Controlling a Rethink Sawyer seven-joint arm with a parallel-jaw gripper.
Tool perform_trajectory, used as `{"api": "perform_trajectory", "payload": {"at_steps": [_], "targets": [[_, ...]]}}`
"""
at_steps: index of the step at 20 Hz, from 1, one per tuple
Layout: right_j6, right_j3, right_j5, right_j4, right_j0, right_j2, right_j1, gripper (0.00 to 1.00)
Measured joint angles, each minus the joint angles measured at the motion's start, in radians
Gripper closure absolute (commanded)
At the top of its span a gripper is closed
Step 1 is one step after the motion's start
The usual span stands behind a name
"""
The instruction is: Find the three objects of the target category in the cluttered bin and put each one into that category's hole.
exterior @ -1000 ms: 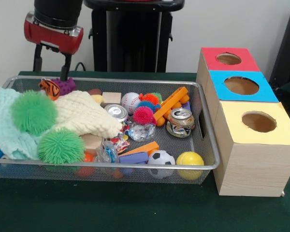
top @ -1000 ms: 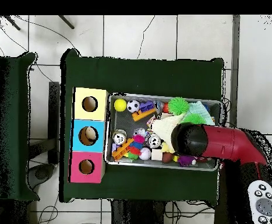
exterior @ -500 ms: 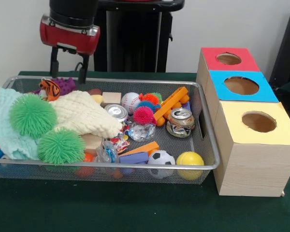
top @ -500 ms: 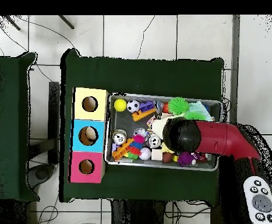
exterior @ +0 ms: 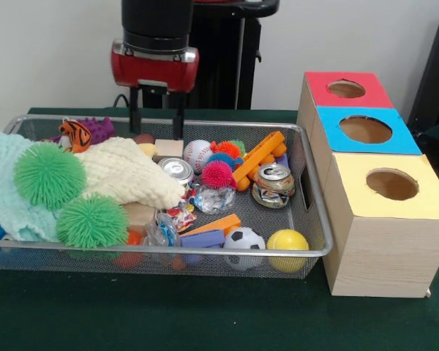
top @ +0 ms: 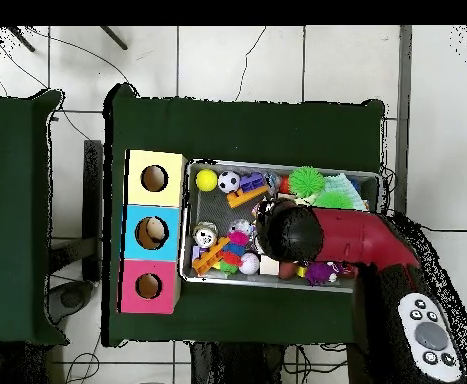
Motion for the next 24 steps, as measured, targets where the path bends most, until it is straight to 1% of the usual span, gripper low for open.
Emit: {"api": "perform_trajectory", "payload": {"at_steps": [2,8,9,13,17,24], "targets": [[0.000,0.004,-0.035,0.000,0.006,0.004,0.010,0.00],[0.000,0.005,-0.191,-0.001,0.041,0.004,0.069,0.00],[0.000,0.004,-0.243,-0.001,0.054,0.004,0.094,0.00],[0.000,0.004,-0.309,-0.001,0.080,0.004,0.135,0.00],[0.000,0.004,-0.304,-0.002,0.094,0.004,0.143,0.00],[0.000,-0.029,-0.224,-0.005,0.096,0.003,0.113,0.00]]}}
